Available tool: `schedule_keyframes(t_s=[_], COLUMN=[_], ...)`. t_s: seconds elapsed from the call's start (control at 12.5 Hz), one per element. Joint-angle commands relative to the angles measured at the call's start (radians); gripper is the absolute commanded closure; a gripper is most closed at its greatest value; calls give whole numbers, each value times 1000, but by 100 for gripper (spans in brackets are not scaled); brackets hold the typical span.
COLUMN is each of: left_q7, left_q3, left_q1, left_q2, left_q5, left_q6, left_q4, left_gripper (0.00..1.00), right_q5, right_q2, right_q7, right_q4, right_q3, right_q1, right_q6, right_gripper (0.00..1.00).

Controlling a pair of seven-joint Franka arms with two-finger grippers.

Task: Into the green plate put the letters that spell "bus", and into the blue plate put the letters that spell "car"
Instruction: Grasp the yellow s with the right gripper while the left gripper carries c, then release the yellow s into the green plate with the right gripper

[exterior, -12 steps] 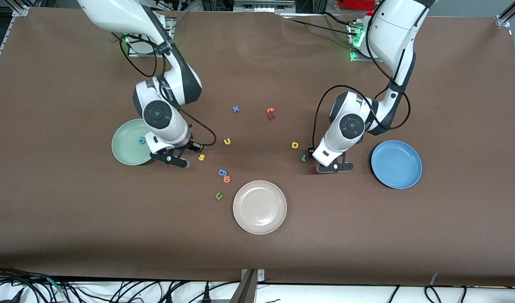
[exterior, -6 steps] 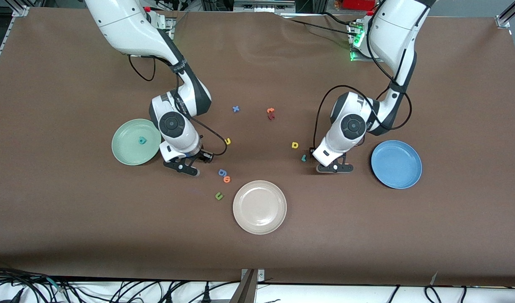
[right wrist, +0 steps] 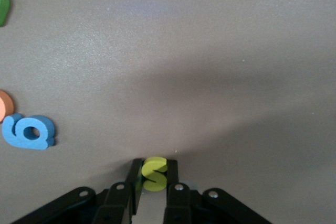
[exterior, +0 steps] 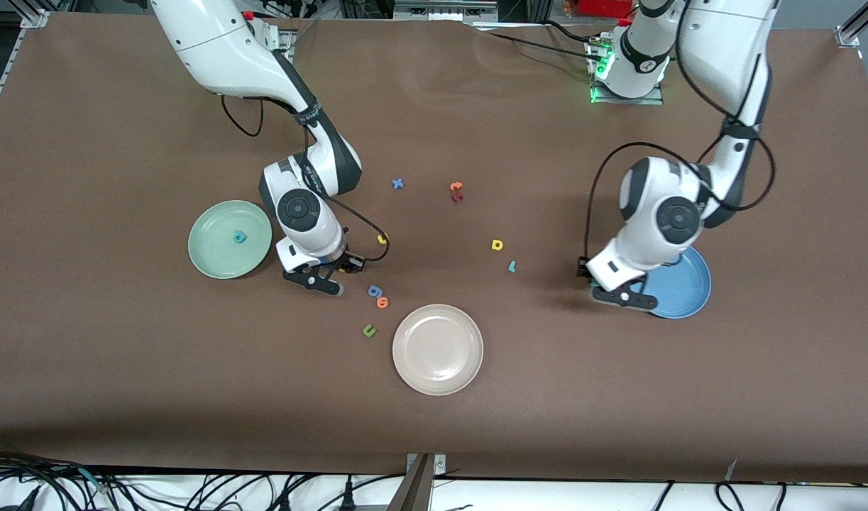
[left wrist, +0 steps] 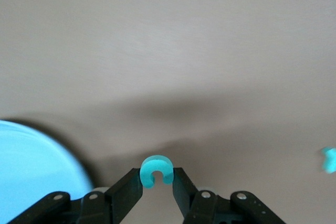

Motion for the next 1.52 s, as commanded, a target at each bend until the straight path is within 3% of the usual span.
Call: schedule_keyframes(t_s=[0.0, 0.24, 0.56, 0.8, 0.96, 1.12, 1.2, 1.36, 1.44], left_q7=[237, 346, 354, 357, 354, 342, 339, 328, 326], left_q3=[29, 52, 54, 54, 55, 55, 55, 55, 54], left_q1=[30, 60, 89, 105, 115, 119, 119, 119, 117], left_q2=[-25, -22, -8, 4, 20, 30, 30, 26, 20], left_q5=[-16, -16, -16, -15, -15, -16, -16, -15, -15], left_q6=[-12, -12, -11, -8, -3, -2, -2, -3, -9], left_q4=[-21, -50, -70, -84, -85, -84, -84, -84, -84], left_gripper=[92, 89, 86, 86, 84, 72, 69, 57, 48], right_q5=[6, 6, 12, 16, 45, 84, 114, 162, 164], right_q2=[-21, -76, -160, -215, -219, -202, -193, -189, -196], right_q7=[-34, -201, -500, -665, -799, -921, -959, -954, -952], right_q4=[4, 10, -22, -163, -220, -240, -240, -234, -230], right_q3=[-17, -83, -202, -273, -285, -285, -285, -282, -281], right_q1=[-6, -6, -18, -41, -102, -188, -208, -213, -213], right_q6=[-30, -162, -349, -343, -323, -313, -314, -329, -340], right_gripper=[86, 86, 86, 86, 86, 85, 75, 1, 1])
